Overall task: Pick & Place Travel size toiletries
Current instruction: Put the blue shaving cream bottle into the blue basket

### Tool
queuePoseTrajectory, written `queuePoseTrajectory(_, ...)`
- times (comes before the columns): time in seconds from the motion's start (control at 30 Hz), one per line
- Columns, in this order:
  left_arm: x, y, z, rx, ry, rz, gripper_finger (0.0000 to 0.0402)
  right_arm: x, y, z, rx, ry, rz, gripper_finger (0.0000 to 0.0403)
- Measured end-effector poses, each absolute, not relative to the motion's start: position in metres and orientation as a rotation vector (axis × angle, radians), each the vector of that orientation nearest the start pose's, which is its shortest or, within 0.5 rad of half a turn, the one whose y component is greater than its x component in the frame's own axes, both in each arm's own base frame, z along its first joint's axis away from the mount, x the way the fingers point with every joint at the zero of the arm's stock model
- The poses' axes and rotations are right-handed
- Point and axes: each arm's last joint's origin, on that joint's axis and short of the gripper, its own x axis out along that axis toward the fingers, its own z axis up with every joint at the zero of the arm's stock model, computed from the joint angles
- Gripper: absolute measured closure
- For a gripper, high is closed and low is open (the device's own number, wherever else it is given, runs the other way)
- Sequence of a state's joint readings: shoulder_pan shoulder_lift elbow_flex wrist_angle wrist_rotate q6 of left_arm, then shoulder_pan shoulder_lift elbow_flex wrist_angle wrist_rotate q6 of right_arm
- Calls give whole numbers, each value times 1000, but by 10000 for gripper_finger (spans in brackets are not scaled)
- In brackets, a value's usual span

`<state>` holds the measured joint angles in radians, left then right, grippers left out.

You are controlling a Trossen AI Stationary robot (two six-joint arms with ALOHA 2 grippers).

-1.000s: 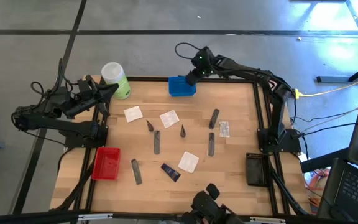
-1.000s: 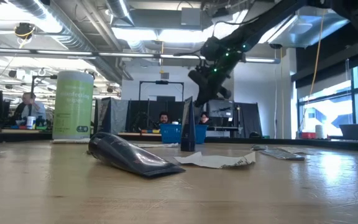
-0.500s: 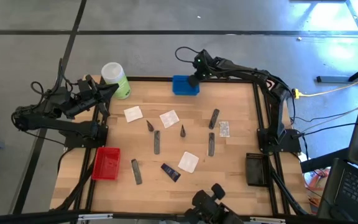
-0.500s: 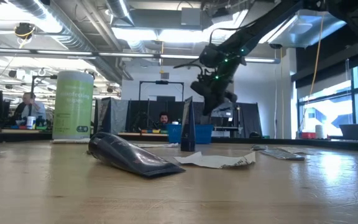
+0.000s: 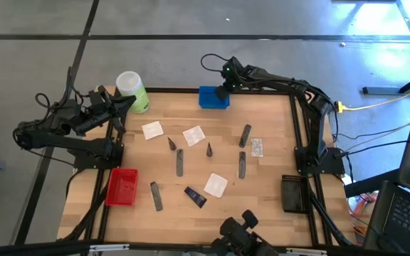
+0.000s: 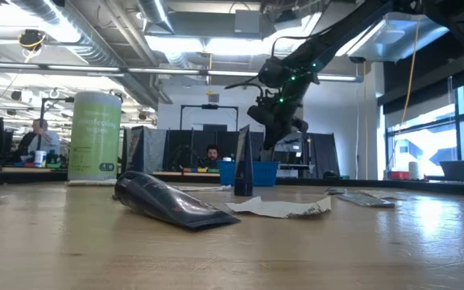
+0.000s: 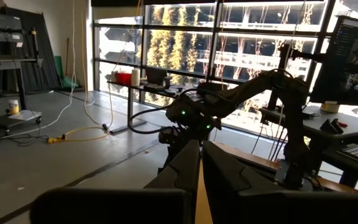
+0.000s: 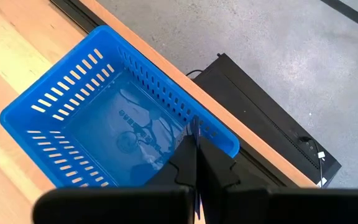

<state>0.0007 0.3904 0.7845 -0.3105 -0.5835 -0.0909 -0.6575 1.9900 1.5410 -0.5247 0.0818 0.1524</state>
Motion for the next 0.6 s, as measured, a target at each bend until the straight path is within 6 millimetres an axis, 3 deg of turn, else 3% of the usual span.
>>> queuePoseTrajectory(0.43, 71, 16, 361, -112, -107, 580, 386, 344, -259, 214, 526, 851, -687, 399)
queuePoseTrajectory(0.6, 71, 16, 361, -113, -108, 580, 386, 346, -261, 227, 531, 826, -695, 400)
